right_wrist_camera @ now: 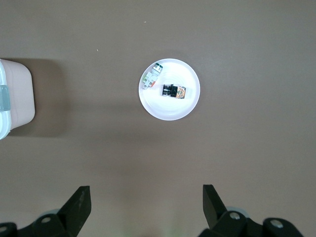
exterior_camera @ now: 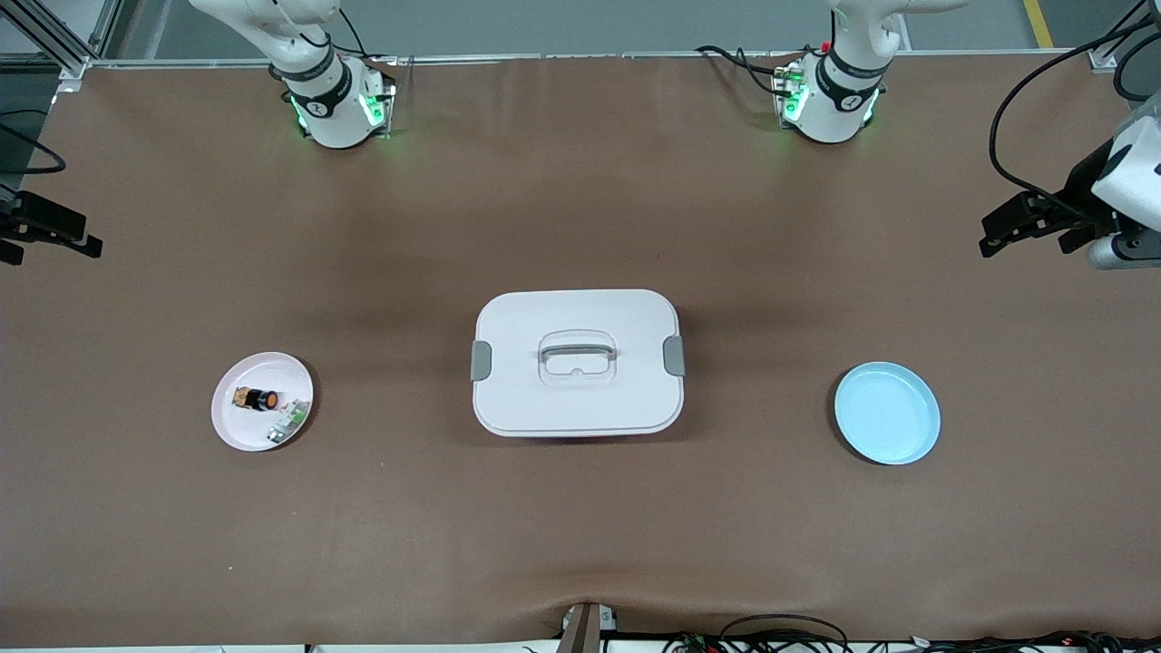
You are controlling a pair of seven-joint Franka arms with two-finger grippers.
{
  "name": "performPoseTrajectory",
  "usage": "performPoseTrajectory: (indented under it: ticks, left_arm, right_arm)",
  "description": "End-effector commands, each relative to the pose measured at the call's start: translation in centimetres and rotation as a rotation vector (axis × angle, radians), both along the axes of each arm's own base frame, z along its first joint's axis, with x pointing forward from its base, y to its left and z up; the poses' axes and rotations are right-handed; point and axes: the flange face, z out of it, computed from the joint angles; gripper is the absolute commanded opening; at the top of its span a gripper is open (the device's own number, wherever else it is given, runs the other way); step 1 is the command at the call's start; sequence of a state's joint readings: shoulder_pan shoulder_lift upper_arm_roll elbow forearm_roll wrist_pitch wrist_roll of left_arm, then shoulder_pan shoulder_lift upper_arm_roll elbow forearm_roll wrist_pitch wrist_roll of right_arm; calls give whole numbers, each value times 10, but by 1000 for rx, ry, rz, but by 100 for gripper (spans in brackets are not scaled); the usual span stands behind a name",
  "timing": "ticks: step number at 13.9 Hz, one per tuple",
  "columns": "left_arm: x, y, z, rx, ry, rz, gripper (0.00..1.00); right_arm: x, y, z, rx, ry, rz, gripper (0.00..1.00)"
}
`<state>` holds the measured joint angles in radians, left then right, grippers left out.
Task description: Transfer orange switch to right arm and place
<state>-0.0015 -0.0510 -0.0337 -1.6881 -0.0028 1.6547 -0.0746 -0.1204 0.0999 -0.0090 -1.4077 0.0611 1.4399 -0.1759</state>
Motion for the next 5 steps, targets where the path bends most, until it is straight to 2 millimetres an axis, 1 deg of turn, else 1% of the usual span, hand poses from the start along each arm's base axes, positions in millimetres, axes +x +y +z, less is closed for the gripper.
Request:
performPoseTrajectory:
  ticks: [1, 5]
  left_arm:
    - [2, 0, 6, 0, -4, -20, 100]
    - [2, 0, 6, 0, -4, -20, 100]
  right_arm:
    - [-3, -4, 7, -1, -4, 6, 100]
    - [-3, 2, 7, -2, -5, 14, 100]
